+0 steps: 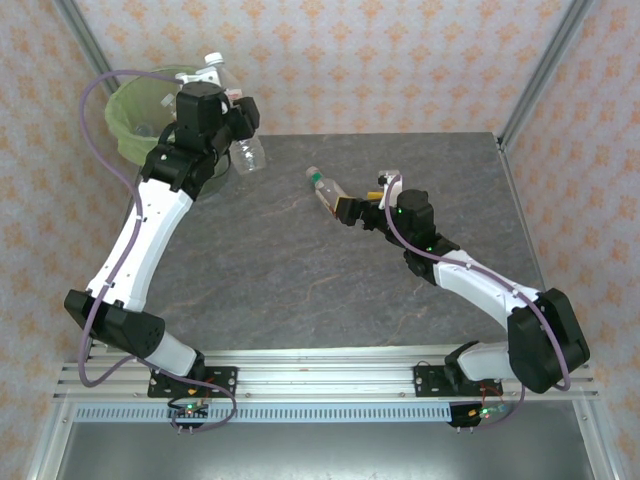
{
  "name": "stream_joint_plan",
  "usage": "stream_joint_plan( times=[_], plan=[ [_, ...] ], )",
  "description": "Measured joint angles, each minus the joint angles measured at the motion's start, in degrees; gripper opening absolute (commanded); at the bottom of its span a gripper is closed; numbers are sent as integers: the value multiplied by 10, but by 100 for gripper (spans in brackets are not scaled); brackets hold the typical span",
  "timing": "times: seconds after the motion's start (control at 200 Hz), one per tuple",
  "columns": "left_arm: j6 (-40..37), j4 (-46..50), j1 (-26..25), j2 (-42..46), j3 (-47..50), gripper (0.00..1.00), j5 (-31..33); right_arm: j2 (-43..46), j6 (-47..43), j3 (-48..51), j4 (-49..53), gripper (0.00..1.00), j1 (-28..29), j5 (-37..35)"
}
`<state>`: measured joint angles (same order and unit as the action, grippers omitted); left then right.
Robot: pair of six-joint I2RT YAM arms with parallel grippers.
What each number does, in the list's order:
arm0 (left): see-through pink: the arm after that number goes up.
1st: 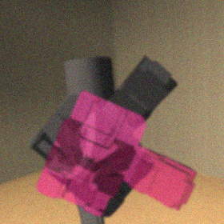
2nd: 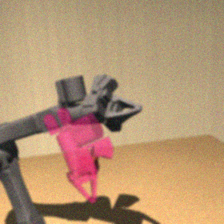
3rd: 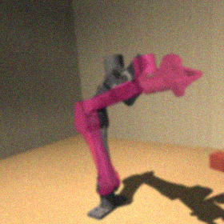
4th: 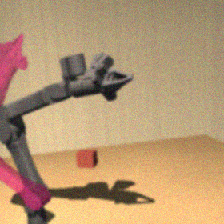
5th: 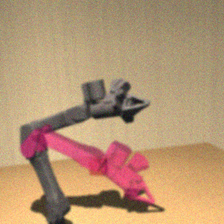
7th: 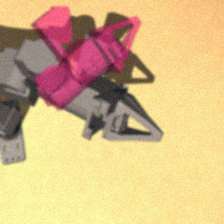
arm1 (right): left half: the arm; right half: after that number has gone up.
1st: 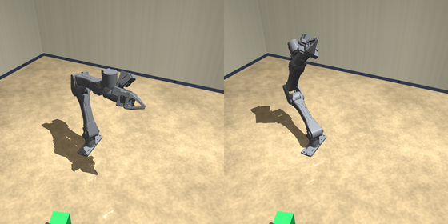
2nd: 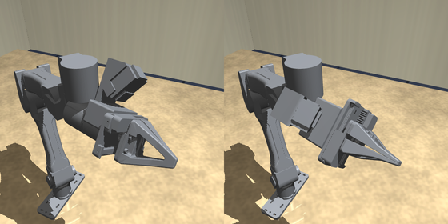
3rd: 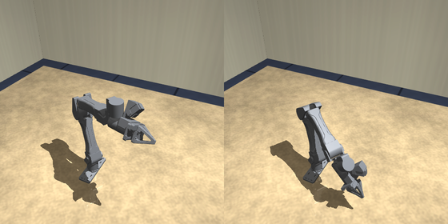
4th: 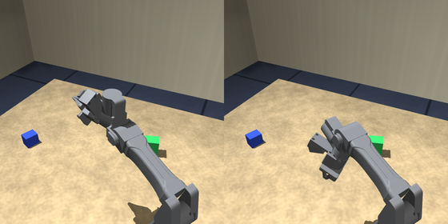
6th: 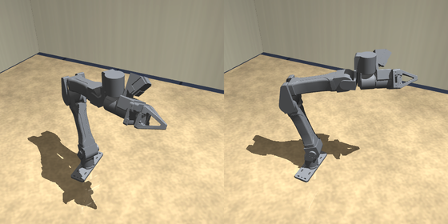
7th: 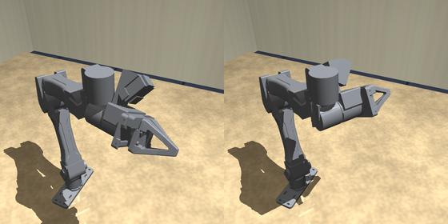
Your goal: Put the plastic bottles in the bin
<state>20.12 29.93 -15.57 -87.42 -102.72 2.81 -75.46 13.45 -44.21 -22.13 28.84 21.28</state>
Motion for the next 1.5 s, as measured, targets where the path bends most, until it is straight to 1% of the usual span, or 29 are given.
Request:
stream_joint_plan(
  times=[0.095,0.21,0.565,0.771,1.181,1.346,1.501],
  plan=[
    [-10,-13,6,-3,-2,57,2,0,0,0,0,99,0,0],
    [-21,-25,20,-18,-30,57,4,0,0,0,0,99,0,0],
    [-44,-36,117,-95,-168,57,7,23,0,20,0,99,0,-3],
    [-53,-31,157,-114,-190,57,7,40,0,32,1,99,0,-5],
    [-79,-48,198,-121,-185,57,38,54,0,36,2,99,0,-10],
    [-88,-48,214,-163,-221,57,43,55,0,37,2,99,0,-14],
    [-111,-42,222,-206,-251,58,52,56,0,37,2,99,0,-16]
  ],
)
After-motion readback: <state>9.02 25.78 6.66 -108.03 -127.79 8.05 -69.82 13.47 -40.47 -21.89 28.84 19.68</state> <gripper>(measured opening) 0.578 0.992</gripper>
